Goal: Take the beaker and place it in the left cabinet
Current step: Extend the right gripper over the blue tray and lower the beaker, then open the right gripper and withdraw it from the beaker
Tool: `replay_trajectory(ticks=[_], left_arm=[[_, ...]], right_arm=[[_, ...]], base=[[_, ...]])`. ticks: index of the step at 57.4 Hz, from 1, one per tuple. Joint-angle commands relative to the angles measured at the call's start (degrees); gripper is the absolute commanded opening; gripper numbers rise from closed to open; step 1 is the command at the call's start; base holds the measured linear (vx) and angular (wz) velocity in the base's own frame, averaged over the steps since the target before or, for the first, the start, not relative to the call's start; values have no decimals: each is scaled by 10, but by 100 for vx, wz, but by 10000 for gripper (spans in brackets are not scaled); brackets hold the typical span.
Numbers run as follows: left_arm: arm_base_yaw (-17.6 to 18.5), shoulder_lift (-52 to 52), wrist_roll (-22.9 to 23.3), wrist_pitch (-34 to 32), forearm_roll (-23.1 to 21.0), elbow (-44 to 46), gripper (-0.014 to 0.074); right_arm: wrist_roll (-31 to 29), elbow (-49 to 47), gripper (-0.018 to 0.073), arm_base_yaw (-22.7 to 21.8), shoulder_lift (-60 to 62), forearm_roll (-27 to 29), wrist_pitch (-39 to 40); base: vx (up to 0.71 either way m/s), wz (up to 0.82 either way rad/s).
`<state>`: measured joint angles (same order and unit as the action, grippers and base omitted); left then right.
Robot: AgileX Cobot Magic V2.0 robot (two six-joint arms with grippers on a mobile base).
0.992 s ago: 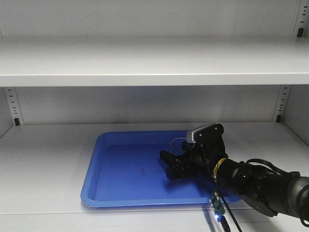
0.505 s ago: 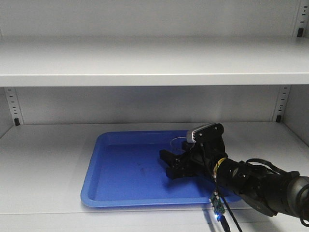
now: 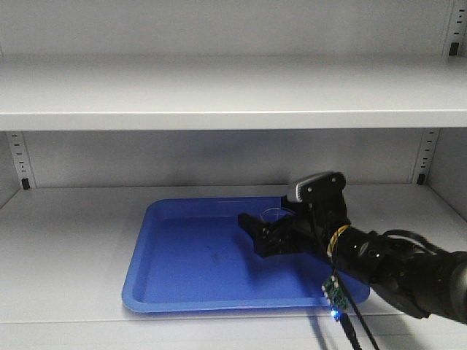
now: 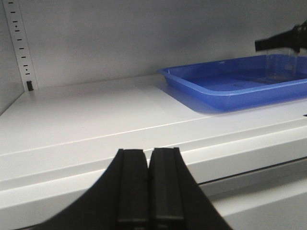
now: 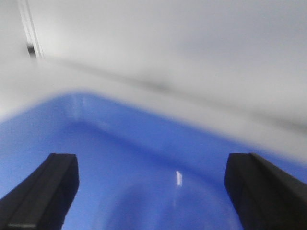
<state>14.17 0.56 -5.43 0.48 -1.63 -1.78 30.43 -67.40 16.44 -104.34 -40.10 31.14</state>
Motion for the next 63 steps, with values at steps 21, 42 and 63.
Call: replay_trajectory(ticks=[21,42,63], left_arm=[[3,10,2,-48,-5,-9,1],[3,10,2,-48,-5,-9,1],[3,10,2,-48,-5,-9,1]], right_arm=[[60,-18,281,-3,121,8,-84],[111,50,-11,-3,211,-2,-270],[115,289,-7,-3,439,-9,-270]], base=[[0,0],[0,0],[0,0]])
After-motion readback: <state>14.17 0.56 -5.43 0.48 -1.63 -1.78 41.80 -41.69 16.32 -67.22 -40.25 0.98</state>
